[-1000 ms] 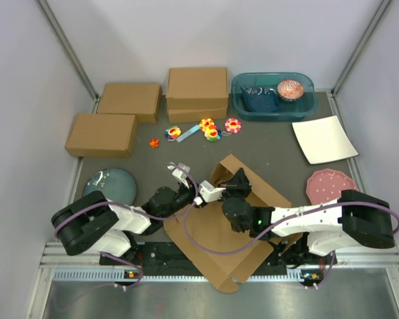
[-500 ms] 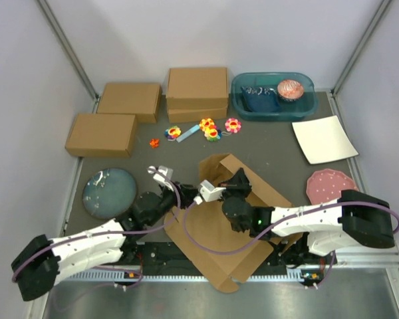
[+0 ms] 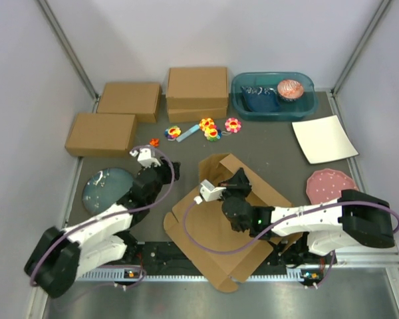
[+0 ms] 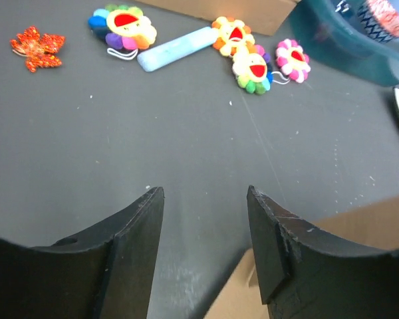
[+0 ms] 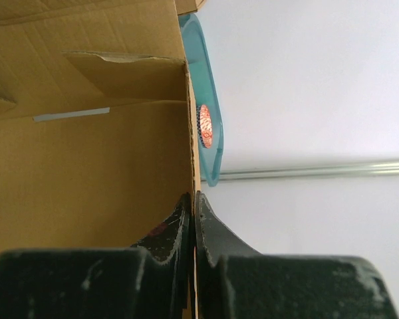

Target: Fold the paper box

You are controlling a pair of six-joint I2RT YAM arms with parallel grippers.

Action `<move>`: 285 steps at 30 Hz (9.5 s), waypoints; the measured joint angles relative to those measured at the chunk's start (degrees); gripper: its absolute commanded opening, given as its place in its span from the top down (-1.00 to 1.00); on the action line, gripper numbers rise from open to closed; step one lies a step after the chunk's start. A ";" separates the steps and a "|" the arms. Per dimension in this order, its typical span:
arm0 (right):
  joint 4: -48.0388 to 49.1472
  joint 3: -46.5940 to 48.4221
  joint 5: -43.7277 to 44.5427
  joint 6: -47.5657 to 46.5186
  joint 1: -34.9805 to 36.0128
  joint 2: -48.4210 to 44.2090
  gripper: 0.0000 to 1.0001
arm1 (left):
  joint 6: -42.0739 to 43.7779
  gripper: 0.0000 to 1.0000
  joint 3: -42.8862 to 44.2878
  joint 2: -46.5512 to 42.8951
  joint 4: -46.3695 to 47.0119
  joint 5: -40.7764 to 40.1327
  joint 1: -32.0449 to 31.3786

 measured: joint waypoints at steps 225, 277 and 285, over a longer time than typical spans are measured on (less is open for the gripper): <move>-60.35 10.51 -17.35 86.93 -22.99 -34.82 0.23 | 17.73 1.00 21.51 20.28 -16.83 -23.93 -17.40; -71.47 0.02 -38.07 109.55 -26.16 -29.68 -0.59 | 6.27 1.00 30.40 26.40 -31.15 -23.34 -16.96; -66.03 -0.33 -37.68 107.25 -27.54 -23.37 -0.54 | 6.34 1.00 29.75 25.79 -30.64 -23.30 -16.92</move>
